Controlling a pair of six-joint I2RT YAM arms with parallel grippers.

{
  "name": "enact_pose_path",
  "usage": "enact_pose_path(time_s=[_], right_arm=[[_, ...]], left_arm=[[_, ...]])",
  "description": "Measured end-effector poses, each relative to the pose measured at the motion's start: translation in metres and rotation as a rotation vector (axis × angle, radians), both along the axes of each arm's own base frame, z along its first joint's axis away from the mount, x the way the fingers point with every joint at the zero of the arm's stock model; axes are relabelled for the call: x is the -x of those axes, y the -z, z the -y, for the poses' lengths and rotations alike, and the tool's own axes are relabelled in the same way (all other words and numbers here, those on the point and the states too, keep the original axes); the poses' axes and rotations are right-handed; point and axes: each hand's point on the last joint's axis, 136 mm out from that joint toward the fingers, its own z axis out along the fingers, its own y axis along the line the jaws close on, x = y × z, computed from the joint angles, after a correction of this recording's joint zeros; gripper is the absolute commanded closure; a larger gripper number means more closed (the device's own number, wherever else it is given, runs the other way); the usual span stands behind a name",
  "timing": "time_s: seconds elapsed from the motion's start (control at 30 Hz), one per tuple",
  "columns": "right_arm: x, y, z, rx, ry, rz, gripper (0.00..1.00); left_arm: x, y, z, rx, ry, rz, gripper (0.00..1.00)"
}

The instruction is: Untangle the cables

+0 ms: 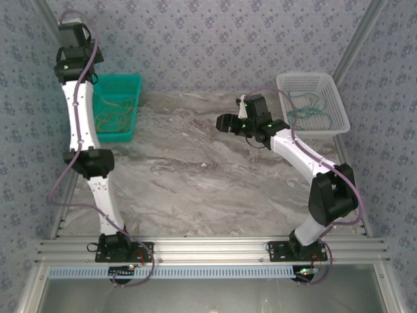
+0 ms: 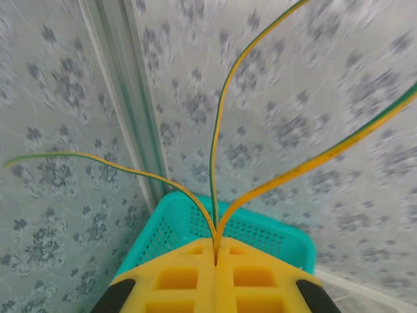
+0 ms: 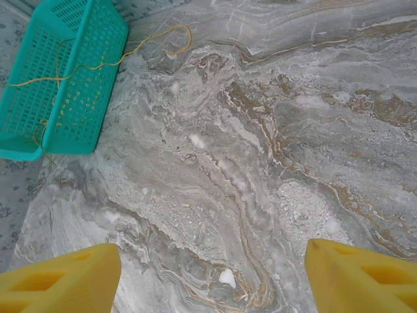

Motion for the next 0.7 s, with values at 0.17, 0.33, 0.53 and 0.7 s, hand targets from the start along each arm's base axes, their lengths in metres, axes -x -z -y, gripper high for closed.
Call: enact_pose_path(time_s=[0.17,0.33,0.53,0.7], right_arm=[[0.002,0.002,0.0,0.002,-0.003,-0.003,0.23],[0.004,-0.003,0.0,-0.003,-0.003,0.007,0.23],[0.004,-0.004,0.0,-0.003,-0.005,0.008,0.23],[0.004,-0.004,0.0,-0.003,-0.005,0.008,0.23]], left_arm=[[-0.023,0.148,-0.01,0.013,-0.015,-0.345,0.98],[-0.004,0.257,0.0,0.083,0.01,-0.631,0.64],[0.004,0.253,0.007,0.098,0.022,-0.646,0.12],[0.011,0.18,0.02,0.059,0.039,-0.524,0.17]])
